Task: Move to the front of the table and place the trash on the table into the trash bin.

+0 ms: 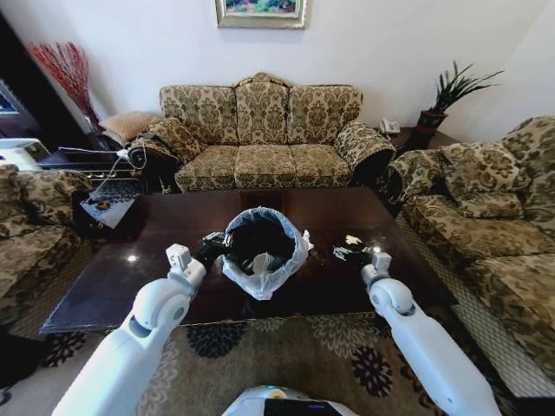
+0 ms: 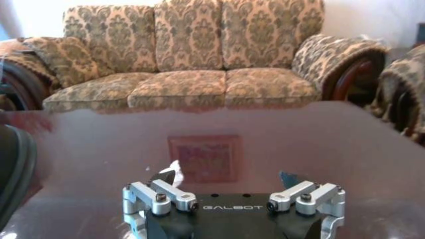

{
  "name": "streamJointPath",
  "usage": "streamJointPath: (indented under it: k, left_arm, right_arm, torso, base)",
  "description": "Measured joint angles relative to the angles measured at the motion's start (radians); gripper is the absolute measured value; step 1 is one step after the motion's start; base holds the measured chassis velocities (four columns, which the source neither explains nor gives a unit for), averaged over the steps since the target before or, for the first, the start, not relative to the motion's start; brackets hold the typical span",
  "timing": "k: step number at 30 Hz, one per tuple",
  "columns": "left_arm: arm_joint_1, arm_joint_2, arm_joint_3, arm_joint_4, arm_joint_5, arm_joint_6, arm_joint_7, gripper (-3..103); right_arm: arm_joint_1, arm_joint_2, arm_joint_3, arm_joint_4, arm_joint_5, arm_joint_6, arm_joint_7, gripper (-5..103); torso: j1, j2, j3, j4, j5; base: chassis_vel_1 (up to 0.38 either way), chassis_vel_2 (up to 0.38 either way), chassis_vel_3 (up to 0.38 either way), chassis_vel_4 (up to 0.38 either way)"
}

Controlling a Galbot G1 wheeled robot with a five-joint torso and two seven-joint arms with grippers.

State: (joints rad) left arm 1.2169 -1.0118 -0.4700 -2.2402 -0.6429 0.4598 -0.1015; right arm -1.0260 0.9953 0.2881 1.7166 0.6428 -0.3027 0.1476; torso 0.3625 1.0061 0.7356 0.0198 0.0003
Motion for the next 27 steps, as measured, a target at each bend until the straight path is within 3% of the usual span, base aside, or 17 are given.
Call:
streamJointPath:
  k: [9,18,21,27]
  left_arm:
    - [0.026,-0.023,-0.003,-0.003,0.017,0.004,0.012,3]
    - [0.037,-0.035,-0.006,0.008,0.034,-0.008,0.000,3]
    - [0.041,-0.030,-0.007,0.004,0.035,-0.012,0.001,3]
    - [0.044,-0.025,-0.006,-0.002,0.034,-0.012,0.002,3]
  right_arm:
    - [0.048,0.026,-0.037,-0.058,0.012,-0.009,-0.011,100]
    - [0.172,0.129,-0.093,-0.268,-0.021,0.017,-0.010,100]
    - [0.244,0.191,-0.097,-0.420,-0.082,0.044,-0.010,100]
    - [0.303,0.247,-0.077,-0.550,-0.132,0.070,-0.025,100]
  torso:
    - [0.000,0.000,0.000,0.0005,-0.0004]
    - [0.000,0.000,0.000,0.0011,-0.0006]
    - [0.000,0.000,0.000,0.0005,-0.0005]
    - [0.000,0.000,0.000,0.0004,-0.0004]
  base:
    - [0.063,0.071,0.057,0.066]
    - [0.055,0.060,0.053,0.060]
    - [0.000,0.000,0.000,0.000]
    - [0.000,0.000,0.000,0.000]
